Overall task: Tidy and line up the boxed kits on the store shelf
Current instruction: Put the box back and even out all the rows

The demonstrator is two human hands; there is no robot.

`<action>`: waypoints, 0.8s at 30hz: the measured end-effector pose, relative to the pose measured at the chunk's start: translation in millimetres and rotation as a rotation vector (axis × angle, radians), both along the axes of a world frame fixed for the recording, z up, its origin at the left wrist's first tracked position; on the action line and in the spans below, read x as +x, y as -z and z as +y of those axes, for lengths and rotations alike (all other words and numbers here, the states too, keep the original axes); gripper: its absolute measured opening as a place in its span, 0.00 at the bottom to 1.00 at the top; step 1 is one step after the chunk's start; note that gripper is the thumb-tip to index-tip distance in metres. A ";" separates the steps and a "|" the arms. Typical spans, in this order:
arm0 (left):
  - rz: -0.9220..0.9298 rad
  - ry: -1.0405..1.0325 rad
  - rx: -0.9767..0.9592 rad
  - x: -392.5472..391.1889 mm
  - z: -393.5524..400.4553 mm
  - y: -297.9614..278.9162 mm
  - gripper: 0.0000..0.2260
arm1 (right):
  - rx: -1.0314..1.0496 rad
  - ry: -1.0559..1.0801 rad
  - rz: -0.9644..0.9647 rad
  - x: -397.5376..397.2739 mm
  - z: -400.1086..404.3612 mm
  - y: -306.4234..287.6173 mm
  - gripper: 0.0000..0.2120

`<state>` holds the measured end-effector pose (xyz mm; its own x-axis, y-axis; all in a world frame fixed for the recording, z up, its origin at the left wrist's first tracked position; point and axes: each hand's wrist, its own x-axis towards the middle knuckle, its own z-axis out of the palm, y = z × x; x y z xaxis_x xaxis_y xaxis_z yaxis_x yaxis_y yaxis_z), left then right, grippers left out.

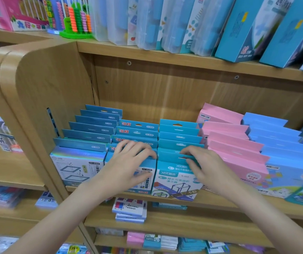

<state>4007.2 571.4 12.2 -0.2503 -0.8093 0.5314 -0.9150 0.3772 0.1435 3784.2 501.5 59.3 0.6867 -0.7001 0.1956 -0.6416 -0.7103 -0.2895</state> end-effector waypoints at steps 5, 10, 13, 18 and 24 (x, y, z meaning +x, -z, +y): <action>0.103 -0.003 -0.029 -16.6 -1.1 -7.5 0.20 | -0.045 -0.052 -0.137 -14.9 -11.7 -17.6 0.09; -0.051 -0.032 -0.022 -34.1 -9.1 -8.3 0.25 | -0.131 -0.062 -0.023 -8.7 -38.5 -29.6 0.10; -0.098 -0.053 -0.043 -31.5 -11.6 -5.0 0.23 | -0.098 -0.098 0.140 1.3 -46.6 -26.5 0.12; -0.095 -0.055 -0.093 -30.5 -15.0 2.4 0.22 | -0.039 -0.137 0.279 9.6 -49.3 -22.8 0.12; -0.062 -0.063 -0.080 -31.3 -11.2 4.9 0.25 | 0.021 -0.183 0.259 8.4 -51.5 -23.9 0.07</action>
<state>3975.9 560.3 7.3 -0.2347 -0.7802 0.5798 -0.9433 0.3268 0.0579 3792.6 450.0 83.1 0.8265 -0.5627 -0.0158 -0.5584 -0.8161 -0.1488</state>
